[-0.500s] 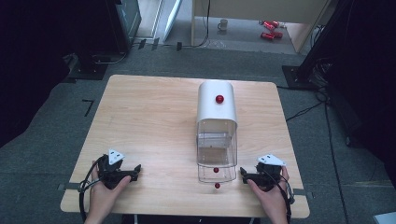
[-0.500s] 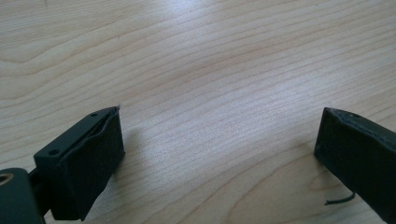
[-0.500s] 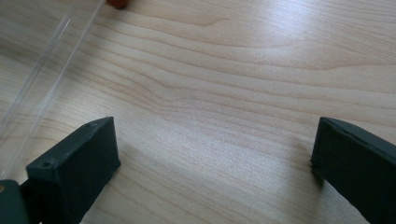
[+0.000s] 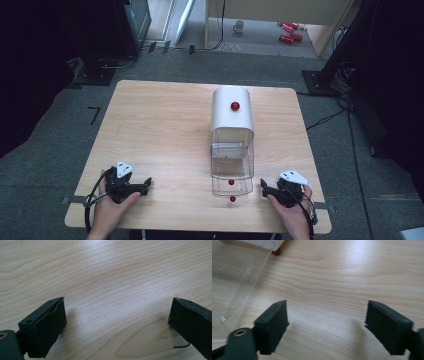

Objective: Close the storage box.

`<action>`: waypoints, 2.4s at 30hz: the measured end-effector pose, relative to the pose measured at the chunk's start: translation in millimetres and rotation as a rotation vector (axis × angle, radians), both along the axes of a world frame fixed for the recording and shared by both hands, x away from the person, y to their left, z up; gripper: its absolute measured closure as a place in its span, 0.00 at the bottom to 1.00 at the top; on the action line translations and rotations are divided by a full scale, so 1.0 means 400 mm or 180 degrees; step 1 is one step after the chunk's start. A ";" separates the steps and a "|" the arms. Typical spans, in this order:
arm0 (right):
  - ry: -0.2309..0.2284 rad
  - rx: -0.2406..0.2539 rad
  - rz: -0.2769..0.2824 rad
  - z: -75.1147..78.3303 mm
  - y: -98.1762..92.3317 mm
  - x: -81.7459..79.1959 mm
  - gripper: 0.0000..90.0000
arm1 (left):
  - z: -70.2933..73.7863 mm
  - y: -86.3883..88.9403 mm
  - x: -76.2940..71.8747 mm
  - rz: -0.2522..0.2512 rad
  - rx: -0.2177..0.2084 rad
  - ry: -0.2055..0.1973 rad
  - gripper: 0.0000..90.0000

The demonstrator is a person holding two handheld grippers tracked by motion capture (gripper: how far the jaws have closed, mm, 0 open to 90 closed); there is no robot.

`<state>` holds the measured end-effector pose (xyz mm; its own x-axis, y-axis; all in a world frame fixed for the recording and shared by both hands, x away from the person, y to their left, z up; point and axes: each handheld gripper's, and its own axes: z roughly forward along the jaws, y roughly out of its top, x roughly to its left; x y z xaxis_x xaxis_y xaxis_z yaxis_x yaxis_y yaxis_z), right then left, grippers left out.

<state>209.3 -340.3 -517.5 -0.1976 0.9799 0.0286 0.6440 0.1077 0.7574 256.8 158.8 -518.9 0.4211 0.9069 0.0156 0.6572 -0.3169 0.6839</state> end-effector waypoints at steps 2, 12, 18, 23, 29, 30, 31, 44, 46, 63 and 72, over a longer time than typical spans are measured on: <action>-0.0059 -0.0014 -0.0034 0.011 0.008 -0.010 0.27 | 0.000 0.000 0.000 -0.0011 0.0001 0.0000 0.01; -0.0311 0.0091 -0.0034 0.068 0.039 -0.062 0.42 | 0.000 -0.002 -0.003 -0.0060 -0.0005 -0.0001 0.01; -0.0409 0.0281 -0.0002 0.104 0.060 -0.088 0.50 | 0.000 -0.003 -0.004 -0.0085 -0.0002 0.0002 0.01; -0.0476 0.0379 0.0022 0.124 0.079 -0.103 0.55 | 0.000 -0.003 -0.004 -0.0092 -0.0002 0.0000 0.01; -0.0479 0.0497 0.0064 0.145 0.099 -0.123 0.62 | 0.000 -0.003 -0.004 -0.0097 -0.0004 0.0002 0.01; -0.0468 0.0507 0.0079 0.147 0.104 -0.125 0.63 | 0.000 -0.003 -0.004 -0.0104 -0.0001 0.0002 0.01; -0.0468 0.0507 0.0079 0.147 0.104 -0.125 0.63 | 0.000 -0.003 -0.004 -0.0104 -0.0001 0.0002 0.01; -0.0392 0.0505 0.0346 0.147 0.195 -0.141 0.72 | 0.000 -0.003 -0.004 -0.0127 0.0006 0.0008 0.01; -0.0389 0.0516 0.0387 0.146 0.211 -0.143 0.73 | 0.000 -0.003 -0.004 -0.0129 0.0007 0.0009 0.01; -0.0430 0.0539 0.0344 0.130 0.303 -0.134 0.79 | 0.000 -0.004 -0.004 -0.0138 -0.0002 0.0003 0.01; -0.0419 0.0596 0.0209 0.117 0.313 -0.128 0.79 | 0.000 -0.005 -0.005 -0.0168 0.0001 0.0003 0.01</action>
